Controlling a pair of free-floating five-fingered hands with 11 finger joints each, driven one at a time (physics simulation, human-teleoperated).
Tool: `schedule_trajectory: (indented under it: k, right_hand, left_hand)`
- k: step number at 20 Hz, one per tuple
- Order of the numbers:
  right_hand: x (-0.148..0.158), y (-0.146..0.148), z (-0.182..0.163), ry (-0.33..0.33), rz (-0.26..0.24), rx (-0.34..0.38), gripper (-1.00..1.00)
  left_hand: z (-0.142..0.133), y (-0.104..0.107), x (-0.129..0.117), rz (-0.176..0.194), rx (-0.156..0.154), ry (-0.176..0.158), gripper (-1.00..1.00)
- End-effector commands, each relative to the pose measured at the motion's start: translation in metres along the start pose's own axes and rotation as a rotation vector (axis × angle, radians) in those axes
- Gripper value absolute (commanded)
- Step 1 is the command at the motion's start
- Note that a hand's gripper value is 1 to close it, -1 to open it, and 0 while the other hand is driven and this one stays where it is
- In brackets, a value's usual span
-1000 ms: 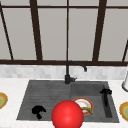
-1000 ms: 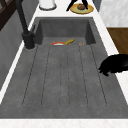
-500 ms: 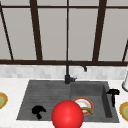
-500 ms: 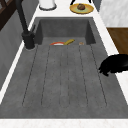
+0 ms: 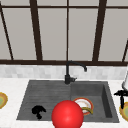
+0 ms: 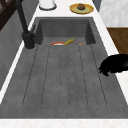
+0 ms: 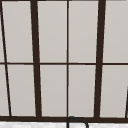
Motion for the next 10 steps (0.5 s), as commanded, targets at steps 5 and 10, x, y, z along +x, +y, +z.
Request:
schedule_trajectory:
  k: [5, 10]
  right_hand:
    - [-0.049, 0.02, 0.032, -0.002, -0.037, 0.046, -1.0]
    - [-0.082, 0.022, 0.054, -0.024, -0.023, 0.025, -1.0]
  left_hand:
    - [0.0, 0.0, 0.0, 0.0, 0.0, 0.0, 0.0]
    - [0.0, 0.0, 0.0, 0.0, 0.0, 0.0, 0.0]
